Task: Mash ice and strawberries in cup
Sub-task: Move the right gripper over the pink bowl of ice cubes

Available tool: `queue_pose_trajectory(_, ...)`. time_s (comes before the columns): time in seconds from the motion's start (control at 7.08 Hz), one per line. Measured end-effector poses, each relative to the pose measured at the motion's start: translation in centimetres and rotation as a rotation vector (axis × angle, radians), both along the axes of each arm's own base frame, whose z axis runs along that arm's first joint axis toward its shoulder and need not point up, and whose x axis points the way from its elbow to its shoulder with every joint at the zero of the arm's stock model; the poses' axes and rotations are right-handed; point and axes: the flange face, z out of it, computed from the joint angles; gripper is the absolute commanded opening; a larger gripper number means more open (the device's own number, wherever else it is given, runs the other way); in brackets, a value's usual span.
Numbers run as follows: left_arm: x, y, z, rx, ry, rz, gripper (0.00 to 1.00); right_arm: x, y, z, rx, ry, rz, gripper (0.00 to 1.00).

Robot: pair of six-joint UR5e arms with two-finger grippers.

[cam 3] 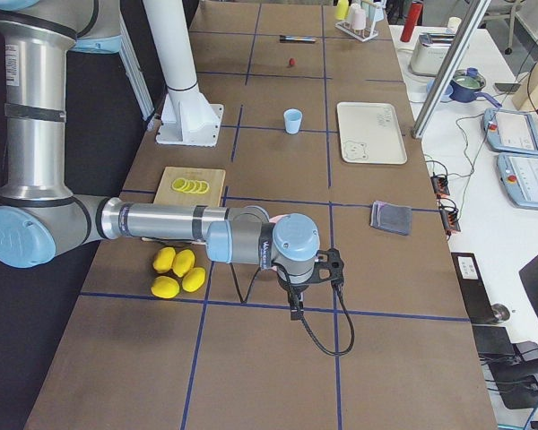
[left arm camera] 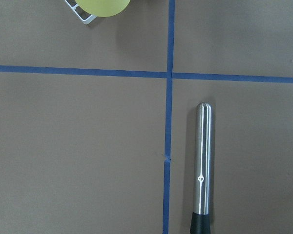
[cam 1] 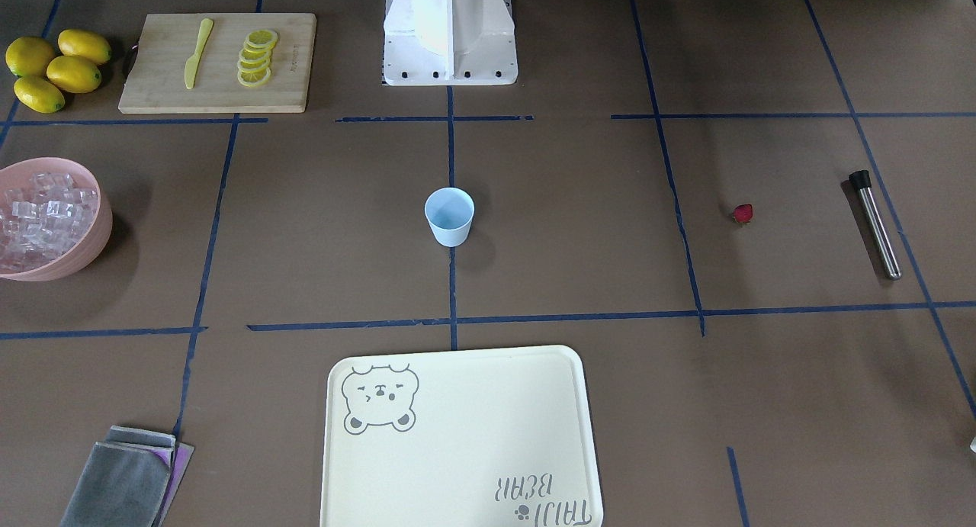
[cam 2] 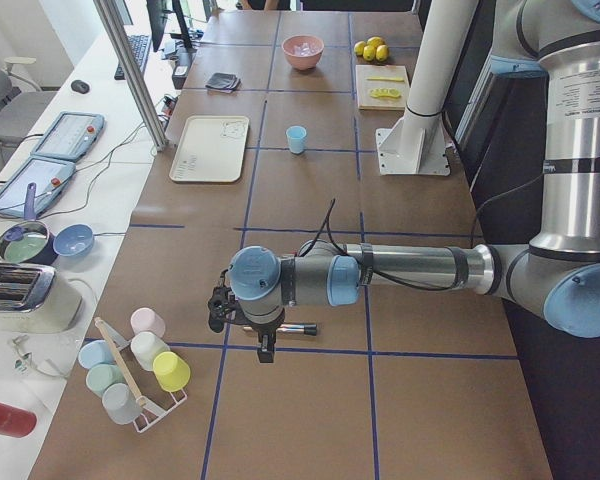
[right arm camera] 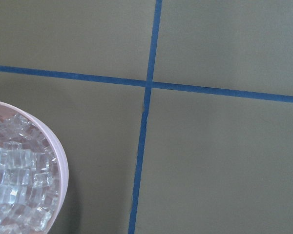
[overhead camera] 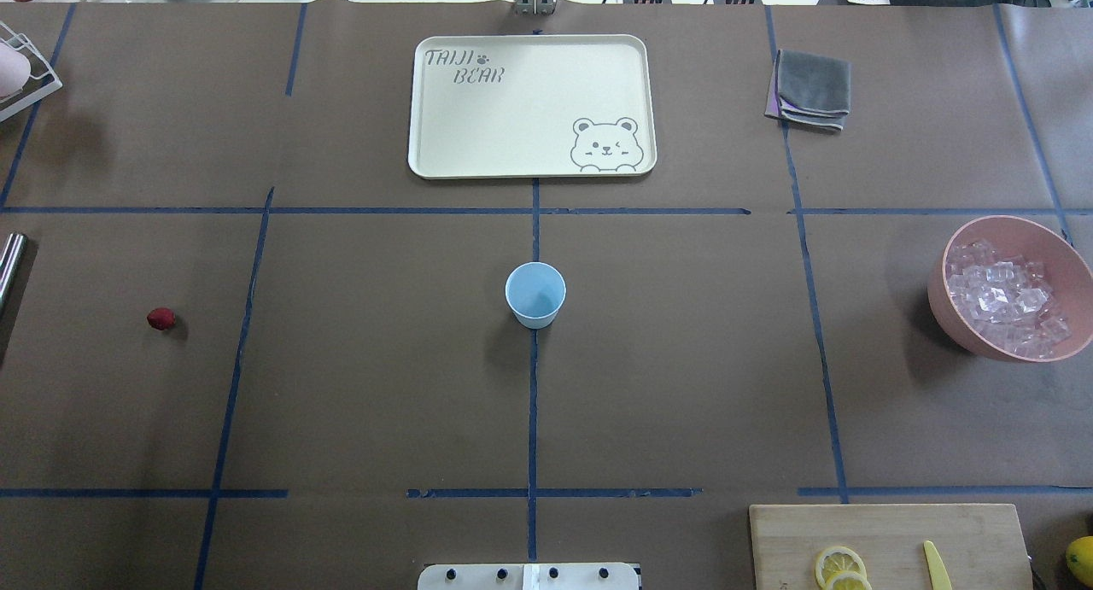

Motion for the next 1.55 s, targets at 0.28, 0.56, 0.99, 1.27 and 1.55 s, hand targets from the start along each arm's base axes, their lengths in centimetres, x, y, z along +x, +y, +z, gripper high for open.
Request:
queue_pose_trajectory(0.28,0.0,0.0,0.0,0.000,0.000,0.000,1.00,0.0,-0.1,-0.2,0.001,-0.001,0.003,1.00)
queue_pose_trajectory(0.56,0.0,0.0,0.0,0.002,0.000,0.001,1.00,0.0,-0.3,-0.5,-0.001,-0.002,0.010,1.00)
queue_pose_trajectory(0.99,0.0,0.1,0.0,0.008,0.000,0.002,1.00,-0.3,-1.0,-2.5,0.026,-0.009,0.017,1.00)
queue_pose_trajectory(1.27,0.0,0.0,-0.2,0.020,-0.001,0.001,1.00,-1.6,-1.7,-4.9,0.052,-0.010,0.009,1.00)
queue_pose_trajectory(1.55,0.0,-0.1,-0.3,0.030,-0.001,0.000,1.00,-6.3,-2.2,-8.5,0.058,0.000,-0.025,1.00)
